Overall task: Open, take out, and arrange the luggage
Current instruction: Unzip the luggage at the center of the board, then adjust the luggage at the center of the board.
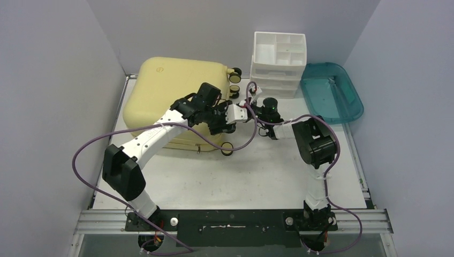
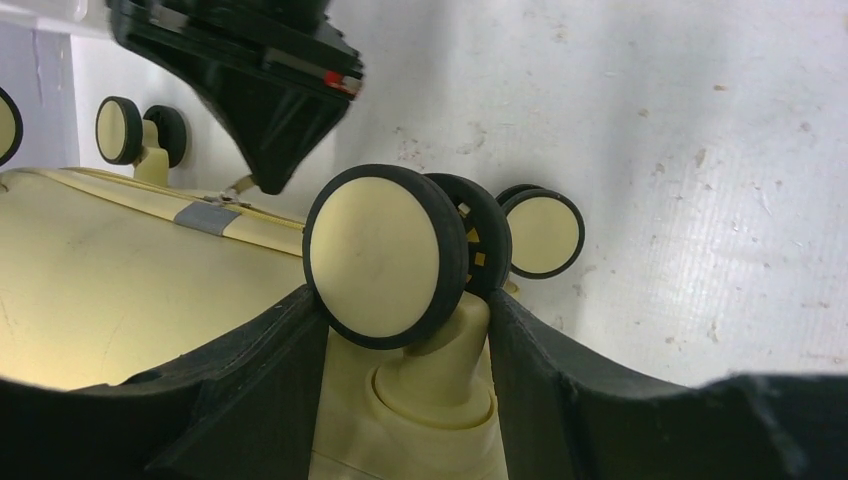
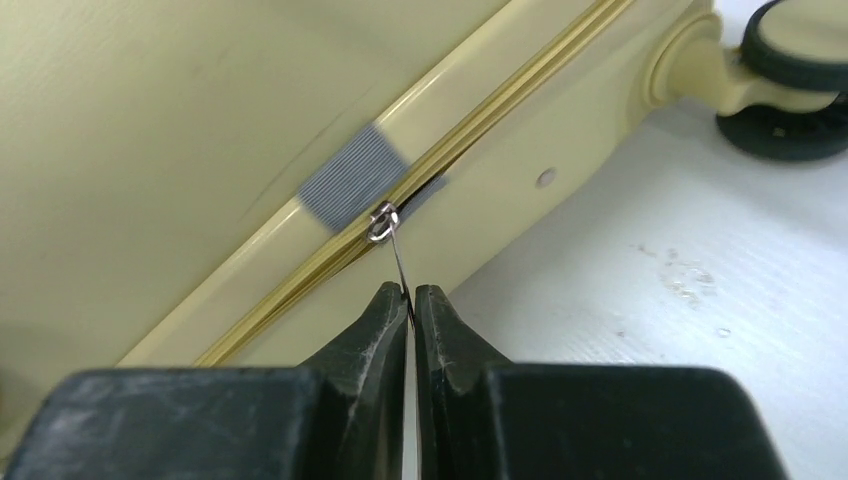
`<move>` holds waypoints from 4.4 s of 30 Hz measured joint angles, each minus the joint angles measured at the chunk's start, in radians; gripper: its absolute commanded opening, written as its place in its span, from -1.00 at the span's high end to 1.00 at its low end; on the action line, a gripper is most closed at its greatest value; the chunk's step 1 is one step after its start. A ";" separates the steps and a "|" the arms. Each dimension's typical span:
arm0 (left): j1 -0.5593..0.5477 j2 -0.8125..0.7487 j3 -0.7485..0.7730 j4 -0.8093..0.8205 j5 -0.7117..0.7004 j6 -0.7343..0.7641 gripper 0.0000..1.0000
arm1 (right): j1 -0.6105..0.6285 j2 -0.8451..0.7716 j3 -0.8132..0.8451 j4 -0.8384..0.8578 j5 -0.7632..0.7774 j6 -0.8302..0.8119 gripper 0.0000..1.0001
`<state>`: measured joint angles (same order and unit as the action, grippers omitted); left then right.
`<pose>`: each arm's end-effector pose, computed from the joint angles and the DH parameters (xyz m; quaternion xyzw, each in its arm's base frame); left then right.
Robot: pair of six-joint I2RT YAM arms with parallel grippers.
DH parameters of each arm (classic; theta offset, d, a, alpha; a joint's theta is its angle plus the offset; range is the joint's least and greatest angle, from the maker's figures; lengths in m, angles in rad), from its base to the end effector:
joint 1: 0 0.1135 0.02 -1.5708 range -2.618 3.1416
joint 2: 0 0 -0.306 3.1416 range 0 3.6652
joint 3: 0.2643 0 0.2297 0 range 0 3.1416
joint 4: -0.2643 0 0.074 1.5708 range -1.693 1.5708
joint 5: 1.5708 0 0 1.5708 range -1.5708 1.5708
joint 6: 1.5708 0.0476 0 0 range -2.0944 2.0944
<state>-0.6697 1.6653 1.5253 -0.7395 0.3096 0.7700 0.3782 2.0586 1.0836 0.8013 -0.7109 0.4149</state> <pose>0.2677 -0.2304 0.3547 0.6521 0.6645 -0.1281 0.3416 0.4029 0.1935 0.2149 -0.2106 0.7219 0.4787 0.4532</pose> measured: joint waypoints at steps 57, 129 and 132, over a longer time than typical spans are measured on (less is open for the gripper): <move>0.270 -0.610 -0.380 -0.006 -0.486 -0.396 -0.65 | -0.148 -0.055 -0.001 -0.170 0.123 -0.259 0.23; 0.842 -0.617 -0.360 0.091 -0.222 -0.485 -0.95 | 0.085 -0.573 -0.492 -0.035 0.205 -0.443 -0.35; 0.816 -0.663 -0.352 0.037 -0.130 -0.469 -0.95 | 0.111 -0.540 -0.493 0.033 0.235 -0.420 -0.34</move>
<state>0.1463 1.0027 1.1736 -0.7025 0.1795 0.3008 0.4896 1.5188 0.5907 0.8341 -0.4759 -0.0055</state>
